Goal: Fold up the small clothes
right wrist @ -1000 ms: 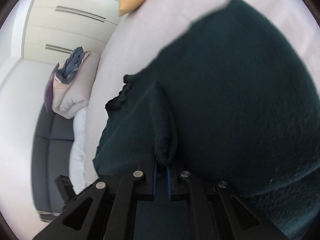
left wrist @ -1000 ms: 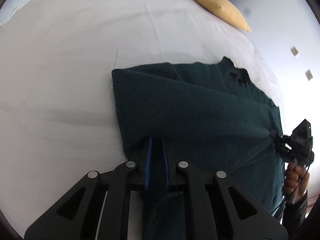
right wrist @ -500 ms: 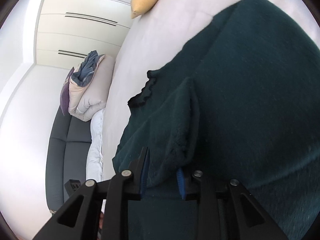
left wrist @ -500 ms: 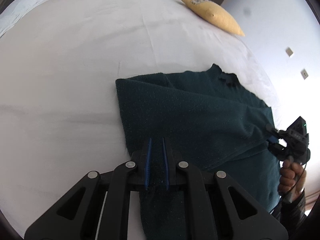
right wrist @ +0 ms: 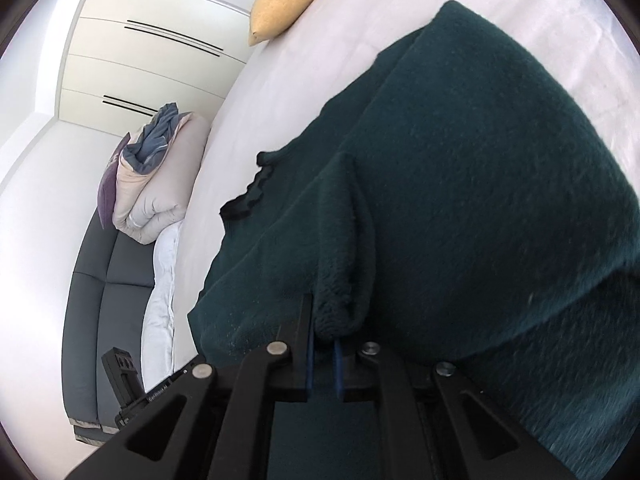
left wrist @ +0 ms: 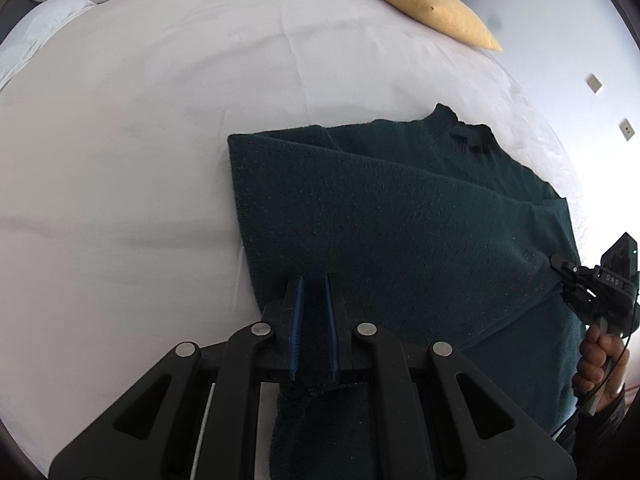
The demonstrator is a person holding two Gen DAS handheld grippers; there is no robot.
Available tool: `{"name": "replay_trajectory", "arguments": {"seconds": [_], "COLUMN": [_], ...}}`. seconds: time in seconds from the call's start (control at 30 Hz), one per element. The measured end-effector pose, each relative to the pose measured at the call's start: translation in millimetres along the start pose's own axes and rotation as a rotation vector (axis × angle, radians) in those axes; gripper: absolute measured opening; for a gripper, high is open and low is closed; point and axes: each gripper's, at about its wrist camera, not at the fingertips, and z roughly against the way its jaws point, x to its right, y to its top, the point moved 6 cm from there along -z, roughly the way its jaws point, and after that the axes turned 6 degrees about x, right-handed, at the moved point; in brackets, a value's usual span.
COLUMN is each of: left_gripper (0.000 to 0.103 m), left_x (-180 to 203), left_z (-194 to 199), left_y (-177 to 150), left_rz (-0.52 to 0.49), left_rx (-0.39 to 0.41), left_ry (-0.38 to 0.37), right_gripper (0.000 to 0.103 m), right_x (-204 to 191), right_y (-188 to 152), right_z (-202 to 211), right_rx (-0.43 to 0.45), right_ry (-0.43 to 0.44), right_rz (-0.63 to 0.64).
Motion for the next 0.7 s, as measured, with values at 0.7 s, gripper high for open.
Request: {"name": "replay_trajectory", "arguments": {"seconds": [0.7], "left_gripper": [0.01], "left_x": [60], "left_z": [9], "left_y": [21], "left_rz": [-0.142], "left_rx": [0.075], "left_ry": [0.044], "right_gripper": [0.034], "right_x": [-54], "right_y": [28], "right_z": [42], "right_rx": [0.029], "right_ry": [0.024], "right_rz": [0.19]}}
